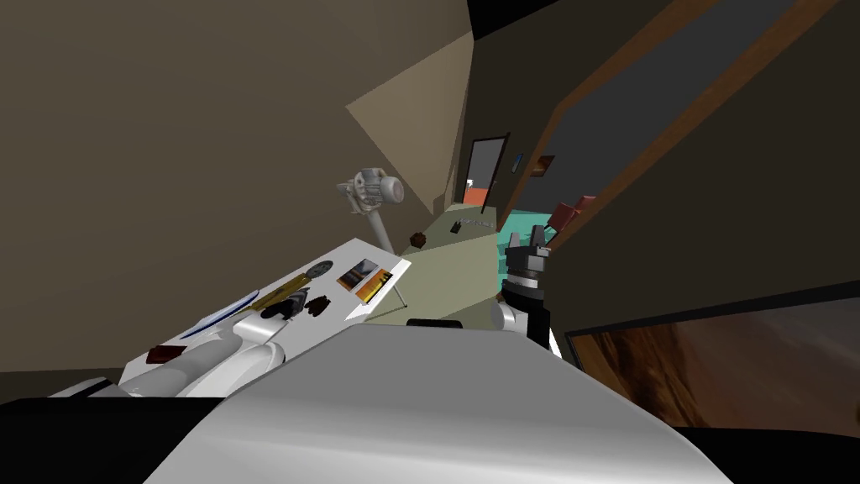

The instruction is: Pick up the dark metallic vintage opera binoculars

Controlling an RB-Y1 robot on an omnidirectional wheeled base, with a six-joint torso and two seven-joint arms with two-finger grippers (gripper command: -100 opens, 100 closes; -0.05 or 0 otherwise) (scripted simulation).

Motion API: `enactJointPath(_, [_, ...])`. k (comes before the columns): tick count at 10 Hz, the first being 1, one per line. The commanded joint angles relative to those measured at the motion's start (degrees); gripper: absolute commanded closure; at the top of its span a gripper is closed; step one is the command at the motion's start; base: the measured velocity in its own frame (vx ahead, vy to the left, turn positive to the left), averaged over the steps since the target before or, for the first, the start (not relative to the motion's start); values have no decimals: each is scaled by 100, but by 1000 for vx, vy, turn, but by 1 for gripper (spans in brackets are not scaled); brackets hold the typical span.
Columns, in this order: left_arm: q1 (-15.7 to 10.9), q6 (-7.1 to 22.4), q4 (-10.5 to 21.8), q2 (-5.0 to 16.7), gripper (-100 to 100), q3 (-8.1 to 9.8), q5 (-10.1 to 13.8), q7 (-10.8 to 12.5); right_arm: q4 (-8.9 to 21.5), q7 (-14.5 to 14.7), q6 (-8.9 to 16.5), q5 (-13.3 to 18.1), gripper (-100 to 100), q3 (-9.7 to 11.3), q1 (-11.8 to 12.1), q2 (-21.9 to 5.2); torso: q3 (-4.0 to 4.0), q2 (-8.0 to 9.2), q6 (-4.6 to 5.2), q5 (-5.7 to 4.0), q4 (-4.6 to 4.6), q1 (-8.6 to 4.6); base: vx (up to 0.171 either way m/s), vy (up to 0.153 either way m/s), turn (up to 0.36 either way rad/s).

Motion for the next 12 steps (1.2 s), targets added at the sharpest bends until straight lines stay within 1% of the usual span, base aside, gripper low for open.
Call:
enactJointPath(1, [-9,-37,58,7,-100,-31,-94,276,0,0,0,0,0,0,0,0,0,0,0,0,0,0,-1,-3,25])
enactJointPath(2, [-26,-300,306,-38,-100,-57,-362,446,0,0,0,0,0,0,0,0,-1,-1,1,0,0,2,-6,-17,-176])
enactJointPath(3, [-26,-357,398,-38,-100,-57,-547,609,0,0,0,0,0,1,-1,0,-1,-1,7,0,0,-3,-12,-17,-118])
enactJointPath(4, [-26,-357,480,-38,-100,-57,-669,776,0,0,0,0,0,0,0,0,0,-1,5,-1,1,-3,-8,-8,-11])
enactJointPath(5, [-26,-357,480,-38,-100,-57,-669,923,0,0,0,0,0,0,0,0,-1,-2,3,-1,1,0,-2,-2,11])
enactJointPath(6, [-42,-629,721,-83,-100,-83,-920,1105,0,0,0,0,0,0,0,0,-1,-3,3,0,0,2,-8,-17,-192])
enactJointPath(7, [-42,-677,879,-83,-100,-83,-1098,1257,0,0,0,0,0,1,-1,0,-2,-3,9,0,0,-2,-12,-16,-135])
enactJointPath(8, [-42,-677,902,-83,-100,-83,-1245,1422,0,0,0,0,0,0,0,0,-1,-2,5,-2,1,-2,-7,-7,6])
enactJointPath(9, [-42,-677,902,-83,-100,-83,-1245,1570,0,0,0,0,0,0,0,0,-1,-2,2,-1,1,0,-1,-2,28])
enactJointPath(10, [-58,-951,1159,-128,-100,-108,-1499,1747,0,0,0,0,0,0,0,0,-1,-3,3,0,0,2,-7,-18,-211])
enactJointPath(11, [-58,-997,1325,-128,-100,-108,-1657,1909,0,0,0,0,0,1,-1,0,-2,-4,10,-1,0,-2,-10,-14,-122])
enactJointPath(12, [-58,-997,1325,-128,-100,-108,-1821,2072,0,0,0,0,0,0,0,0,-1,-2,3,-1,1,-2,-6,-8,24])
